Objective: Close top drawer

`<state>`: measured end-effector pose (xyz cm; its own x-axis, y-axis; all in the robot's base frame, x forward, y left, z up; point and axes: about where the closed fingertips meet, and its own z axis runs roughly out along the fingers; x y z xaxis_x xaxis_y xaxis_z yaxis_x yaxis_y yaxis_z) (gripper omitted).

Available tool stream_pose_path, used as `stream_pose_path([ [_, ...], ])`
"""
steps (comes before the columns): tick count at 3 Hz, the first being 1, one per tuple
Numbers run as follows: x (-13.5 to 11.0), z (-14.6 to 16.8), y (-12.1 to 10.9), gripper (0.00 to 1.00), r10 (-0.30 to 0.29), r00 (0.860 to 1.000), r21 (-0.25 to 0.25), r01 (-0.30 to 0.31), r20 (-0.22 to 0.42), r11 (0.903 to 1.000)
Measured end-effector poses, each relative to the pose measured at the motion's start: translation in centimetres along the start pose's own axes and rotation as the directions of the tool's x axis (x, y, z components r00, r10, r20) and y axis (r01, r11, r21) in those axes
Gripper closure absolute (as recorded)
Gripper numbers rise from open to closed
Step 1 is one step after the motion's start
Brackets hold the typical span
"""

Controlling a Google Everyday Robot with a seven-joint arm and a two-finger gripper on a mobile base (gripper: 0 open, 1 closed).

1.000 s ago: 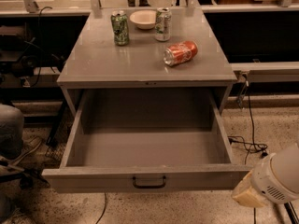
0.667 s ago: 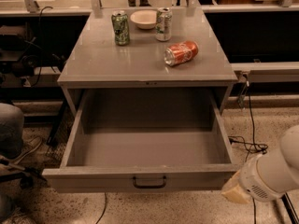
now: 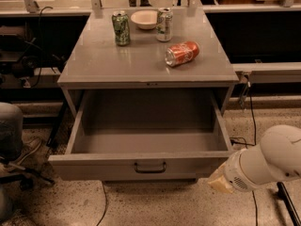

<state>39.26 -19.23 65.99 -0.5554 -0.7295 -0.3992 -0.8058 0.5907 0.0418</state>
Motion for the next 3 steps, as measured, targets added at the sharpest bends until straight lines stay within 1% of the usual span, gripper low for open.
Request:
stream_pose_path([
  [1, -0.7, 1.1, -0.7, 1.00, 0.015, 0.999, 0.003, -0.015, 0.040, 0.9999],
  [2, -2.9, 3.3, -3.3, 1.00, 0.050, 0.989, 0.018, -0.053, 0.139, 0.9985],
  [3, -2.9, 3.3, -3.2, 1.00, 0.050, 0.989, 0.018, -0.053, 0.139, 0.9985],
])
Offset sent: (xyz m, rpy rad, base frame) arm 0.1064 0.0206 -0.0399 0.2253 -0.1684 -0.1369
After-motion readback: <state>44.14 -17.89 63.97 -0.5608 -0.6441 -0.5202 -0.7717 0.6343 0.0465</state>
